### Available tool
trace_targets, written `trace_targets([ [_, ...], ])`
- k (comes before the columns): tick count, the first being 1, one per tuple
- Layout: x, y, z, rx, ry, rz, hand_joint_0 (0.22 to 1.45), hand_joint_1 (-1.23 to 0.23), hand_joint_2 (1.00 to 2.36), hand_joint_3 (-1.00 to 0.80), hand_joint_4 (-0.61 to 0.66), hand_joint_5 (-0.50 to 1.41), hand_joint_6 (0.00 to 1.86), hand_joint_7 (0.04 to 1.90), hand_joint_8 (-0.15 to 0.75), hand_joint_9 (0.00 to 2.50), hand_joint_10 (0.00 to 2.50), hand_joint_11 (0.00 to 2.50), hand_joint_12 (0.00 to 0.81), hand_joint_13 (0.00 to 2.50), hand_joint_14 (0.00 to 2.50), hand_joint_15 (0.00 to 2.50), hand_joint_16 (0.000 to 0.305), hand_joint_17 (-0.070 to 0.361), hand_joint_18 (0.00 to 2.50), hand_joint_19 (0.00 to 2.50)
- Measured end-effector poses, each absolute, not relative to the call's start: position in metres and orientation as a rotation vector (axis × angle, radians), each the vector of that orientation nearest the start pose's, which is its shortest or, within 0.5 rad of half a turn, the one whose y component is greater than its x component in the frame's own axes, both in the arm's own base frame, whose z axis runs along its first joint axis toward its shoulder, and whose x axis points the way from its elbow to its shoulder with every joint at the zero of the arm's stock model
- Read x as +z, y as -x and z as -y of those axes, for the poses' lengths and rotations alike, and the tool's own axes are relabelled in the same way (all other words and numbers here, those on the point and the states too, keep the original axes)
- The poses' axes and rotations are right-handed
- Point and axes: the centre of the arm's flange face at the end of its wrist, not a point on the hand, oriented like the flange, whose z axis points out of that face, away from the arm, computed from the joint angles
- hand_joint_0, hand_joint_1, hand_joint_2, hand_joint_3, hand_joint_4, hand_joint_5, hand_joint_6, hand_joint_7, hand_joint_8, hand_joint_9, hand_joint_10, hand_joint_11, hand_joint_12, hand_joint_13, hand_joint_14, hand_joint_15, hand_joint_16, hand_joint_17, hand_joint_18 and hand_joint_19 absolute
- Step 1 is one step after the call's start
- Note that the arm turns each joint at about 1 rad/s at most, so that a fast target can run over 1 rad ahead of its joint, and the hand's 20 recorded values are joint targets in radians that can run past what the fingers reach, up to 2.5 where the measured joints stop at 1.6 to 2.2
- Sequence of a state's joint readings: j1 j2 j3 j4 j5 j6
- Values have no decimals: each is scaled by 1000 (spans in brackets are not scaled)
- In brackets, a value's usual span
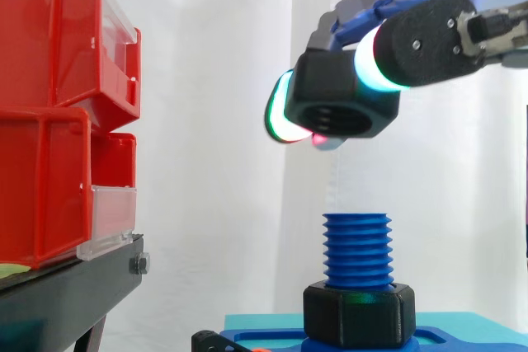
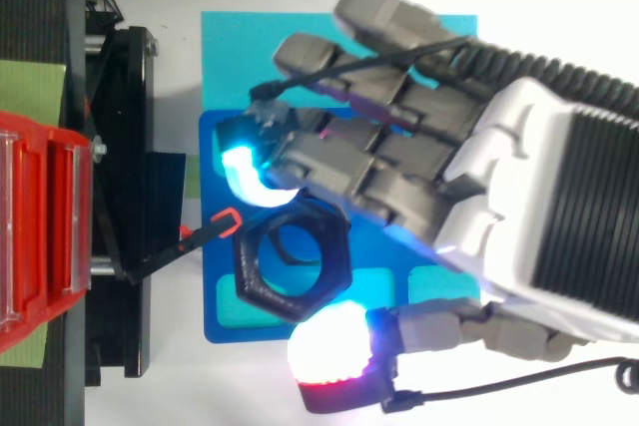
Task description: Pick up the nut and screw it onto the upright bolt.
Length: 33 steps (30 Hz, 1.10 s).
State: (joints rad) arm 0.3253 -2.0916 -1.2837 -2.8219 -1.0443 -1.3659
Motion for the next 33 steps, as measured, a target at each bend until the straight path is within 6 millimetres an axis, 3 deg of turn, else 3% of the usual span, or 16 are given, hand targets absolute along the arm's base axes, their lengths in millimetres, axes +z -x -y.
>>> trace_targets([
  [7, 338, -715, -48, 45, -322, -1471, 588, -508, 1015, -342, 228, -201, 861, 1036, 277, 604, 0, 59, 262, 446, 0, 0, 24, 54, 178, 0],
  [20, 324, -707, -36, 18, -306, -1543, 588, -512, 1014, -346, 228, -200, 859, 1038, 278, 610, 0, 54, 262, 446, 0, 0, 24, 54, 177, 0],
  [33, 321, -707, -27, 21, -298, -1551, 587, -515, 1014, -344, 230, -199, 857, 1045, 277, 613, 2, 52, 260, 446, 0, 0, 24, 53, 179, 0],
])
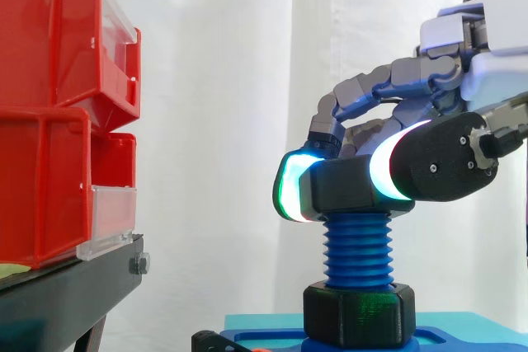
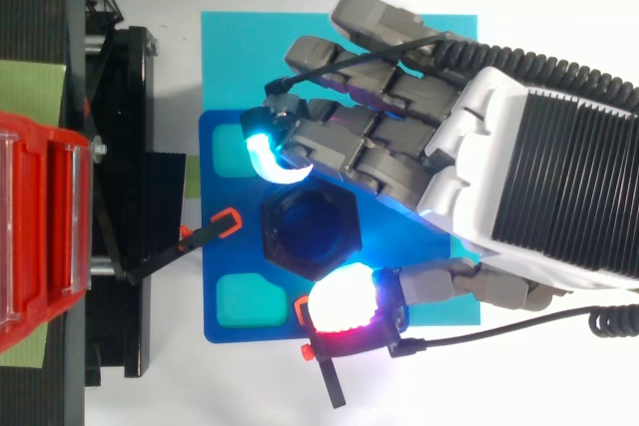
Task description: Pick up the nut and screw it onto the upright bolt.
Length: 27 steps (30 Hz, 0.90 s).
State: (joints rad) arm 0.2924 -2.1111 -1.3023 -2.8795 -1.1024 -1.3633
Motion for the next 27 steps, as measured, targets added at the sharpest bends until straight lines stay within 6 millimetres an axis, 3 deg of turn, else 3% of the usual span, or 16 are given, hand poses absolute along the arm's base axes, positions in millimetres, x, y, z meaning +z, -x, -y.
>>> trace_targets([
  [27, 320, -707, -19, 22, -294, -1555, 585, -521, 1014, -346, 230, -198, 854, 1045, 282, 630, 0, 60, 259, 451, 0, 0, 24, 53, 184, 0],
])
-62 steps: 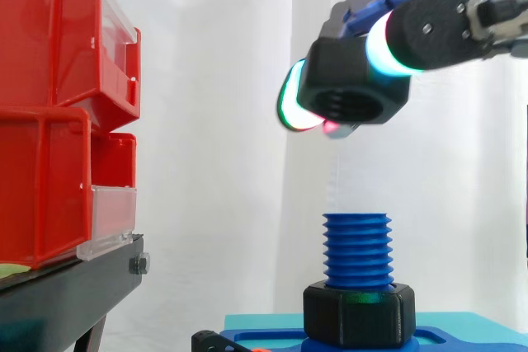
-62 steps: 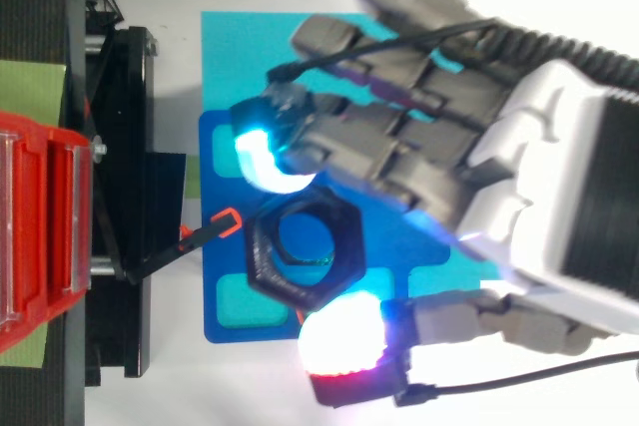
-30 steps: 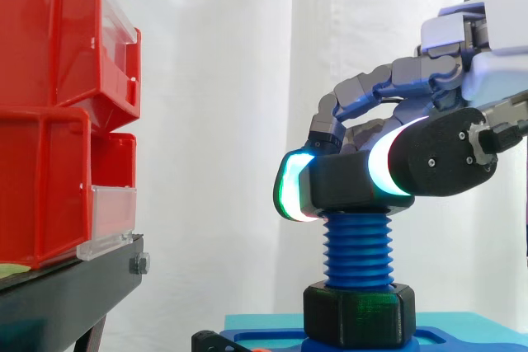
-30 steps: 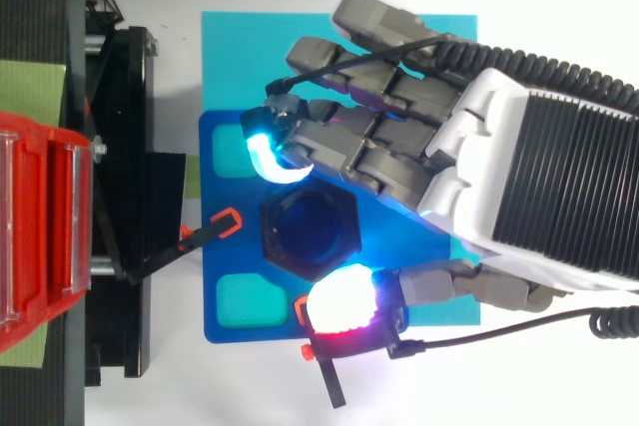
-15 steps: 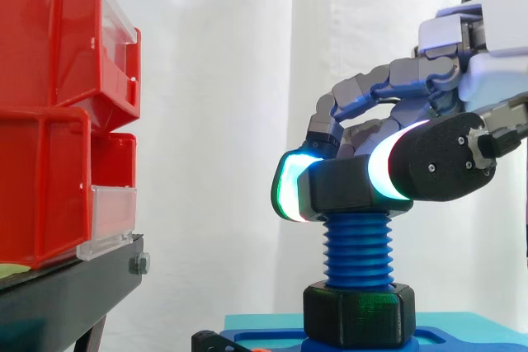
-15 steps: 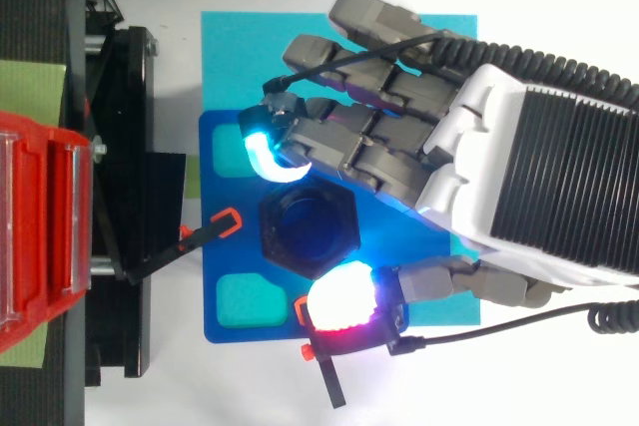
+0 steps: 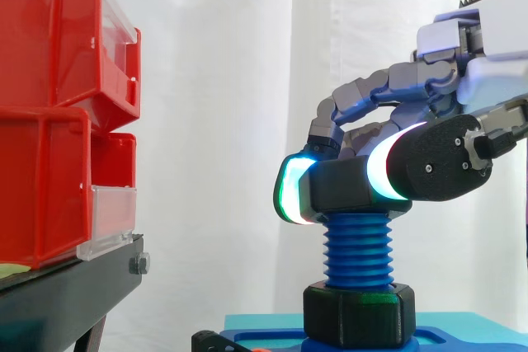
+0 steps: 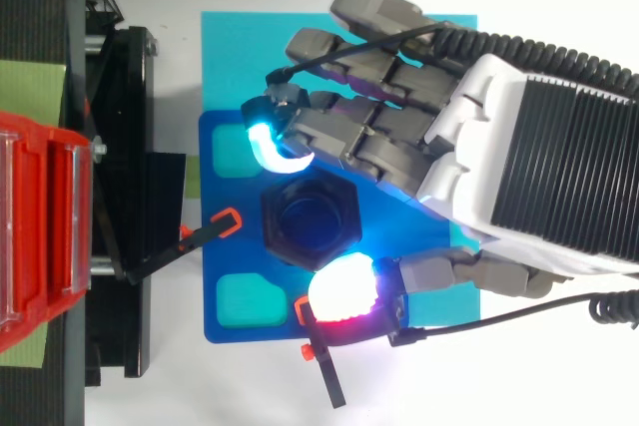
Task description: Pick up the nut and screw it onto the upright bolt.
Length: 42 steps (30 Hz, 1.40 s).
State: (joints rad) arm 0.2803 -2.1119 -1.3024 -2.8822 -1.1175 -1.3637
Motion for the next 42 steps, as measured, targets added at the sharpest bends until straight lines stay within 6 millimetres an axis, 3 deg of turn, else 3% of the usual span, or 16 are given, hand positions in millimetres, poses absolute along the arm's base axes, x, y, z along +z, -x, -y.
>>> trace_targets([
  [20, 320, -706, -25, 45, -271, -1567, 585, -524, 1014, -346, 224, -197, 853, 1041, 279, 631, 2, 60, 256, 454, 0, 0, 24, 53, 183, 0],
  [42, 318, -705, -18, 37, -271, -1585, 585, -526, 1014, -348, 227, -196, 851, 1052, 281, 647, 2, 71, 254, 462, 0, 0, 23, 52, 191, 0],
])
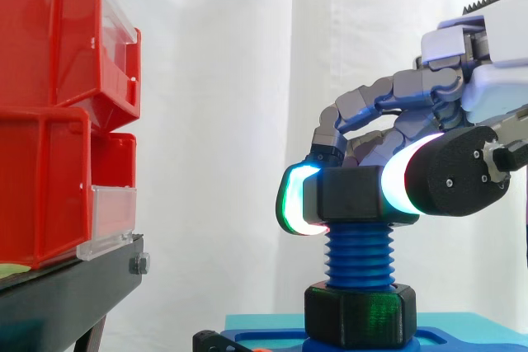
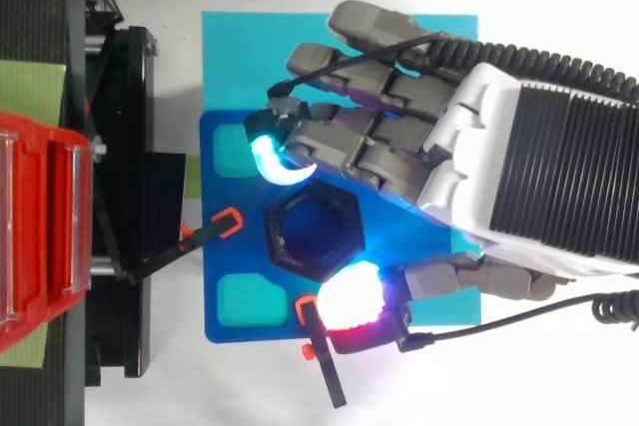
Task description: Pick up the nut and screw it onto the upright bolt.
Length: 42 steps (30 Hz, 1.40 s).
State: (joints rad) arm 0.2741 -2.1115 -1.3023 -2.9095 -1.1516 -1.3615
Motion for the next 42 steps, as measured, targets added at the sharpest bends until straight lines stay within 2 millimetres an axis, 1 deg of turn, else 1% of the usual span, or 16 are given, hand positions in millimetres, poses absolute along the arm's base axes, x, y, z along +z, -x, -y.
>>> trace_targets([
  [25, 318, -705, -12, 38, -271, -1586, 581, -539, 1014, -350, 230, -194, 846, 1062, 280, 655, 1, 68, 253, 468, 0, 0, 23, 52, 192, 0],
  [33, 318, -705, -10, 43, -266, -1587, 571, -631, 1013, -359, 226, -195, 848, 1057, 276, 655, 2, 67, 256, 471, 0, 0, 23, 52, 192, 0],
  [42, 317, -705, -7, 44, -263, -1592, 561, -665, 1010, -385, 231, -198, 849, 1057, 276, 649, 0, 67, 258, 472, 0, 0, 24, 53, 196, 0],
])
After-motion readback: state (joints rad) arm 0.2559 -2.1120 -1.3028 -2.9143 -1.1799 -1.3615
